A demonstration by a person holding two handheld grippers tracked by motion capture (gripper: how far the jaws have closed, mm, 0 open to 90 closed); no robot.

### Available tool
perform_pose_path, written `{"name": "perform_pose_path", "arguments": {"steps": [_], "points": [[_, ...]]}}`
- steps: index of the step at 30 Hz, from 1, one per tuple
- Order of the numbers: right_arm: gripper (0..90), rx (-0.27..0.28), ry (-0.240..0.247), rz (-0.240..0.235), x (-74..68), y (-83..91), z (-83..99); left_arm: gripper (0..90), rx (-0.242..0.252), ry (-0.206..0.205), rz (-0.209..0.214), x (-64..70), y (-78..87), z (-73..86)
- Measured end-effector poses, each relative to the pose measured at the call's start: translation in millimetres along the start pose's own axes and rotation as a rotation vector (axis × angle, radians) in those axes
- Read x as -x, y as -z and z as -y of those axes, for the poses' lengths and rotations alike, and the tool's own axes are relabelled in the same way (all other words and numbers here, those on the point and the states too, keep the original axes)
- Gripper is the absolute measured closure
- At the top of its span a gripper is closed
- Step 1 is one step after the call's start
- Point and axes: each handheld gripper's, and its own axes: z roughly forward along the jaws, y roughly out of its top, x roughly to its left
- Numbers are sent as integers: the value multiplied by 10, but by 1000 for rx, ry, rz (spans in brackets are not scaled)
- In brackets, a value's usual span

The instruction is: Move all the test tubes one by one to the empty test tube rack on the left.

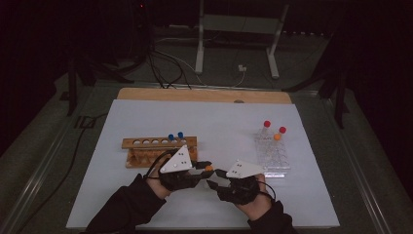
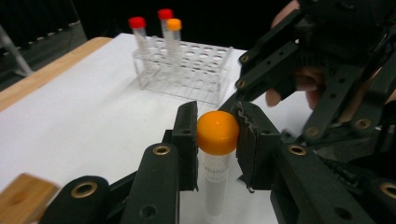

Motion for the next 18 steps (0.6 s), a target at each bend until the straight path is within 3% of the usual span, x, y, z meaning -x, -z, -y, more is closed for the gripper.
{"name": "perform_pose_path", "arguments": {"steps": [8, 14, 16, 18], "points": [[194, 77, -41, 71, 107, 138, -41, 718, 32, 27, -80, -163, 249, -36], [71, 120, -60, 120, 188, 222, -39, 718, 52, 47, -139, -282, 400, -55], [8, 126, -62, 113, 213, 236, -32, 718, 54, 54, -164, -322, 442, -51], [0, 138, -69, 109, 236, 259, -22, 718, 57, 62, -189, -353, 480, -42]]}}
